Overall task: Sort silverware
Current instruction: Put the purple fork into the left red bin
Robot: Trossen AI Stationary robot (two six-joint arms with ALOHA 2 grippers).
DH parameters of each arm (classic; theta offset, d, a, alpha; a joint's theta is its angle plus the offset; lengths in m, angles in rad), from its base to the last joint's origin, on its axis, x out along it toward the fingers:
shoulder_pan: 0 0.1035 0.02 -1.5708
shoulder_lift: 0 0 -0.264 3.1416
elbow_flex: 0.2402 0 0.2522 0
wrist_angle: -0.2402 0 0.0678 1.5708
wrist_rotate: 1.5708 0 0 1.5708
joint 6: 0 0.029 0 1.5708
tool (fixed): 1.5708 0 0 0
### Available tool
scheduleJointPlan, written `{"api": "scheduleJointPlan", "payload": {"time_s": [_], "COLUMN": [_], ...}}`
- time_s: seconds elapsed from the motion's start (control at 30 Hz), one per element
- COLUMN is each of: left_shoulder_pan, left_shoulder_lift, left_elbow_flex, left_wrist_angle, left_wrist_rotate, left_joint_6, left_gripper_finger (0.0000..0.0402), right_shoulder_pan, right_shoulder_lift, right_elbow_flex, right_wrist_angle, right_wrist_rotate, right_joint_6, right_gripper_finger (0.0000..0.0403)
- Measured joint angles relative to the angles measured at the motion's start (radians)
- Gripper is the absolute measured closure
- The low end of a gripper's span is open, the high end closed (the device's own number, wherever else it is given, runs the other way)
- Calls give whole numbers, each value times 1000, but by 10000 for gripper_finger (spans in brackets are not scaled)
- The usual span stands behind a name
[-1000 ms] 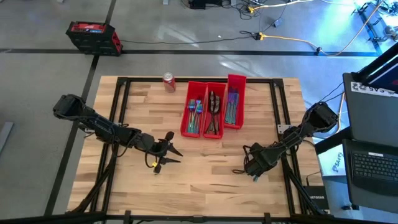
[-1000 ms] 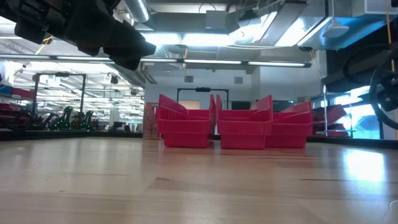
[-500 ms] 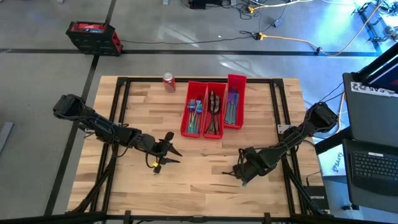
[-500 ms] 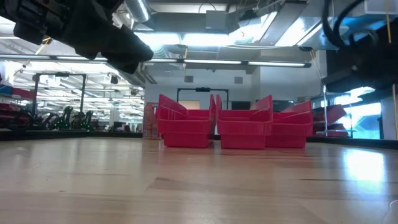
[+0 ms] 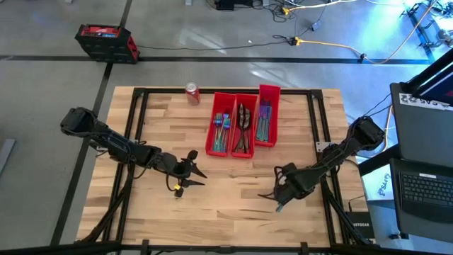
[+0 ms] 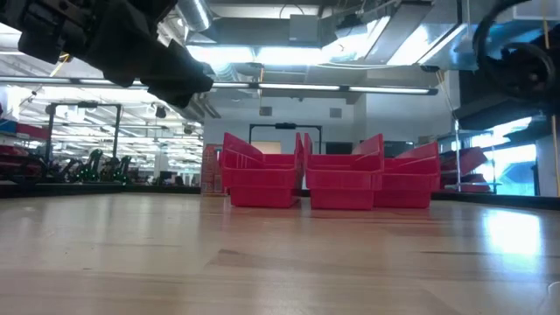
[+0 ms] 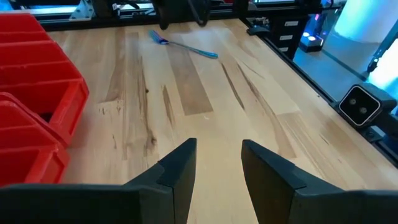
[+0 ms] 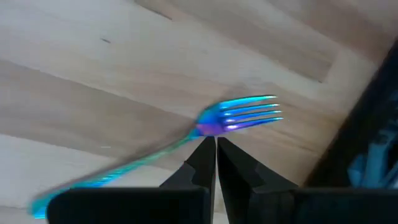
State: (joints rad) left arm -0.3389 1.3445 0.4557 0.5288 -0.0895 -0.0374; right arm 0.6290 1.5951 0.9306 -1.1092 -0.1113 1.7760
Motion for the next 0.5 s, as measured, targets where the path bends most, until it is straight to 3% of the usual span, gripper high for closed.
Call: {"api": "scheduleJointPlan", "payload": {"time_s": [0.5], "left_shoulder_pan": [0], "left_shoulder_lift": [0], "left_elbow_flex": [0], "left_wrist_angle": [2], "left_wrist_rotate": [-30], "left_joint_6": [-8], "left_gripper_finger": [285], "right_shoulder_pan": [-1], "right_shoulder_lift": [0], "right_elbow_flex": [-124], "right_wrist_angle": [129], "right_wrist_rotate": [6], "right_joint_6": [-83], "right_gripper_finger": [403]}}
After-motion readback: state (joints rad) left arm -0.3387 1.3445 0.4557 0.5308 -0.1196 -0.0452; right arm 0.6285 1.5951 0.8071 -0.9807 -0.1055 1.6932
